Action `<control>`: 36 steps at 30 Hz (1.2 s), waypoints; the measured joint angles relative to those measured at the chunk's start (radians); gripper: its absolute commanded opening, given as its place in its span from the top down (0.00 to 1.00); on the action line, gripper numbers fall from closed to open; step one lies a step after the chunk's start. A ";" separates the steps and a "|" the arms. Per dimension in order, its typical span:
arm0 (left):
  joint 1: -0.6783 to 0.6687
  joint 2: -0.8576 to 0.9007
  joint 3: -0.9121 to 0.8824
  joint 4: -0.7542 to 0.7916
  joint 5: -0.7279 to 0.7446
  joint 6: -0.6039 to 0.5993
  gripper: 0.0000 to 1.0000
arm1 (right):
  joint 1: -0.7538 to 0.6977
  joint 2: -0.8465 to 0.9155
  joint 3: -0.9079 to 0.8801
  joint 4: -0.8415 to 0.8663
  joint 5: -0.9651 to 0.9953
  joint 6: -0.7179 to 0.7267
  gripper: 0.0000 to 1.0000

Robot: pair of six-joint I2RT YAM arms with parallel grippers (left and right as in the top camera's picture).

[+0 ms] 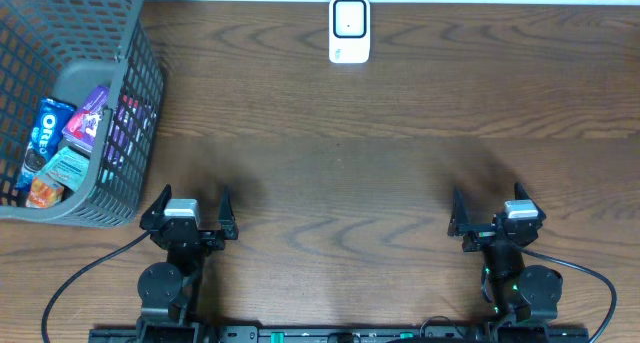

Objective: Scan the item barcode

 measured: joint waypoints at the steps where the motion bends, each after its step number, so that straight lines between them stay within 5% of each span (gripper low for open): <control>1: 0.000 0.000 0.000 0.000 0.000 0.000 0.02 | 0.000 0.000 0.000 0.000 0.000 0.000 0.01; 18: 0.000 0.000 -0.003 0.035 0.050 -0.031 0.02 | 0.000 0.000 0.000 0.000 0.000 0.000 0.01; 29: 0.000 -0.001 -0.006 0.657 0.380 -0.113 0.02 | 0.000 0.000 0.000 0.000 0.000 0.000 0.01; 36: 0.000 0.036 0.098 0.602 0.325 -0.112 0.02 | 0.000 0.000 0.000 0.000 0.000 0.000 0.01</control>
